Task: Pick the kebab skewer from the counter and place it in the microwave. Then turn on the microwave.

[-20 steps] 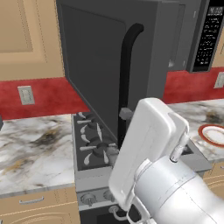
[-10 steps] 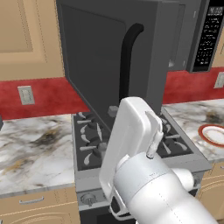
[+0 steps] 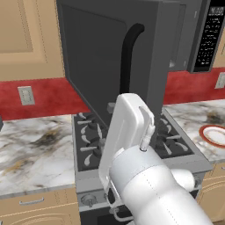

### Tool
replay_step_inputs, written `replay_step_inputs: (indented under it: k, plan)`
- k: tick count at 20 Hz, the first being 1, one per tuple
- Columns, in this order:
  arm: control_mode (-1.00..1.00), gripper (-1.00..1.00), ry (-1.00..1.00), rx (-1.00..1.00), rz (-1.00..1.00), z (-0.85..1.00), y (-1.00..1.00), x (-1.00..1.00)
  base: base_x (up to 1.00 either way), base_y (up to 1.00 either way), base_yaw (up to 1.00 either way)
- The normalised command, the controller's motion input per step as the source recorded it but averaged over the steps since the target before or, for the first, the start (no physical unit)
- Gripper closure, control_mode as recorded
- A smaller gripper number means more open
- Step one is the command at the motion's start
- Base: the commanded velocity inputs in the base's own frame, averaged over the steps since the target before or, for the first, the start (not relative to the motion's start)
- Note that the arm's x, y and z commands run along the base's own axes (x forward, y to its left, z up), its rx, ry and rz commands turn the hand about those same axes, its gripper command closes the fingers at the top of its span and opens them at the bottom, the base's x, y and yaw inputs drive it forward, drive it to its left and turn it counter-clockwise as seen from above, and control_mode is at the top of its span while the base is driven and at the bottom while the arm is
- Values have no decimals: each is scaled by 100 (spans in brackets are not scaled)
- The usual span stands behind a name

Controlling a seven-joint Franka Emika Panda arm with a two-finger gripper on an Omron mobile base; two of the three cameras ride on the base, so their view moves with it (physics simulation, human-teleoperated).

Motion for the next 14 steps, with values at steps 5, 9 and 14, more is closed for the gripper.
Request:
replay_step_inputs:
  k: [5,9,14]
  plan:
    - [-100,-100,1,0,-4,-2,4,11,0,0,0]
    - [-100,-100,0,0,-4,0,1,5,0,0,0]
    - [-100,-100,0,0,-5,0,0,0,0,0,0]
